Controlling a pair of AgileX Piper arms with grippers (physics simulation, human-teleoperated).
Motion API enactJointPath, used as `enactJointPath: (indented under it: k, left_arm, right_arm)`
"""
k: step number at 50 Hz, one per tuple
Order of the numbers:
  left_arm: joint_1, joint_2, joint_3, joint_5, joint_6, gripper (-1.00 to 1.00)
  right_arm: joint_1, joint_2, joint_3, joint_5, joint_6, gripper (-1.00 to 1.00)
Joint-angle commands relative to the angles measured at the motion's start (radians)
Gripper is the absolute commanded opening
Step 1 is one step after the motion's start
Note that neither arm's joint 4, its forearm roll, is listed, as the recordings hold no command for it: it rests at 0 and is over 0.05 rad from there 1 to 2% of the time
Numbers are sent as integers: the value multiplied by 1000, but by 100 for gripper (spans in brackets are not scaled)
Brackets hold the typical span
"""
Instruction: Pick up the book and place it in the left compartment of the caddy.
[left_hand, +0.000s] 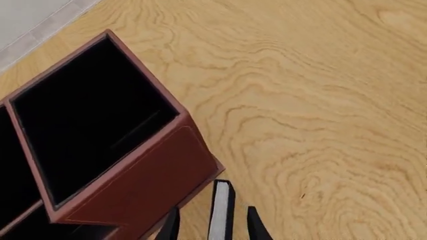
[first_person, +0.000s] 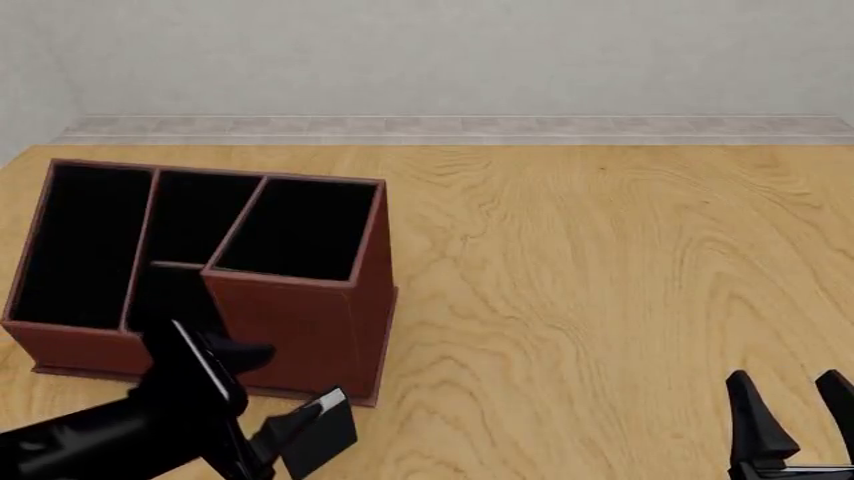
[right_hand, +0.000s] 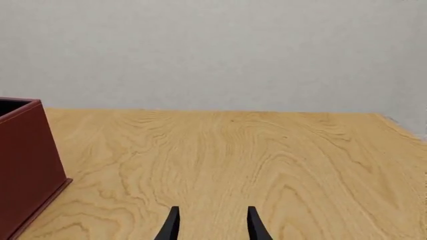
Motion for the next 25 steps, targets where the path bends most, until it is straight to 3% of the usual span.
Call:
enactJointPath:
  k: [1, 25]
  left_arm:
    - [-12, 31, 17, -13, -21, 100]
    - [9, 96, 60, -69, -38, 100]
  right_arm:
    - [-1, -2, 0, 3, -4, 100]
    - [-3, 5, 0, -4, -3, 100]
